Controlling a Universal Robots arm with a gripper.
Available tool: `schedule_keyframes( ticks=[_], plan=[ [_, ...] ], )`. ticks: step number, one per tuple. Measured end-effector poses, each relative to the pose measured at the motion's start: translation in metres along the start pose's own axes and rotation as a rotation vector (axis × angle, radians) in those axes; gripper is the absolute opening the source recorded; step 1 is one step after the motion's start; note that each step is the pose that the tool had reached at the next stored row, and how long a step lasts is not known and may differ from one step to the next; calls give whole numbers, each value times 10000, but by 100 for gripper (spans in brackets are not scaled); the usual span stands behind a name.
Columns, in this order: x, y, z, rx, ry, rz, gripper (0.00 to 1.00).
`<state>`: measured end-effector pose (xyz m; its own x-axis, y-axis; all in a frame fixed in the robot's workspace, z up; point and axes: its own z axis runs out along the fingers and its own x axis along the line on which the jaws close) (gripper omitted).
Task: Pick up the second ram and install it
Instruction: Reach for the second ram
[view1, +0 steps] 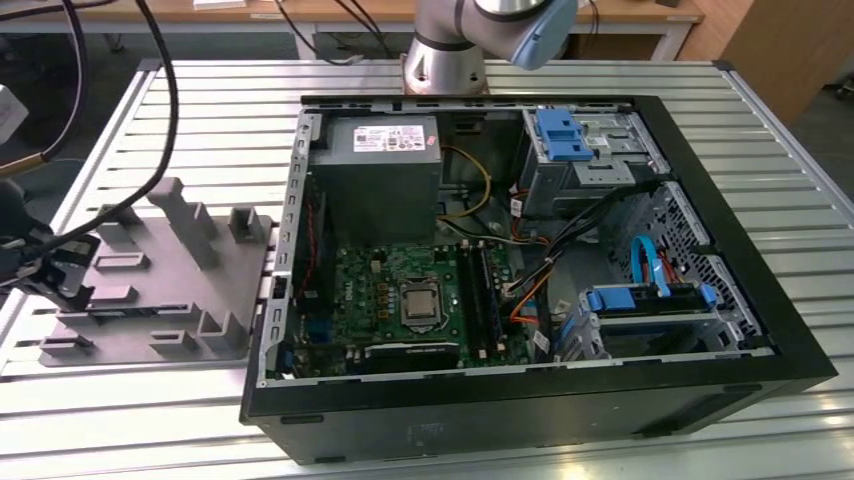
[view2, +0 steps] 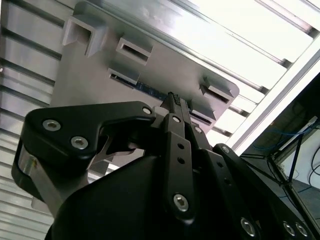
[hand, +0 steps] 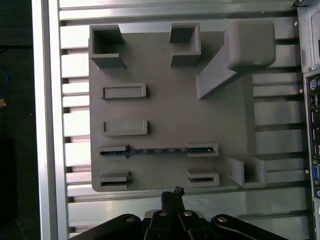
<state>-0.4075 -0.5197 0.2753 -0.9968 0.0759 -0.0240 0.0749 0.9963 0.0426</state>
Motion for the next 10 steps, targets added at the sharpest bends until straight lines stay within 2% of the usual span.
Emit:
schedule_keyframes(
  ticks=[5,10],
  plan=[
    [40,-7,88,1,1,0,10],
    [47,-7,181,0,0,-7,10]
  ],
)
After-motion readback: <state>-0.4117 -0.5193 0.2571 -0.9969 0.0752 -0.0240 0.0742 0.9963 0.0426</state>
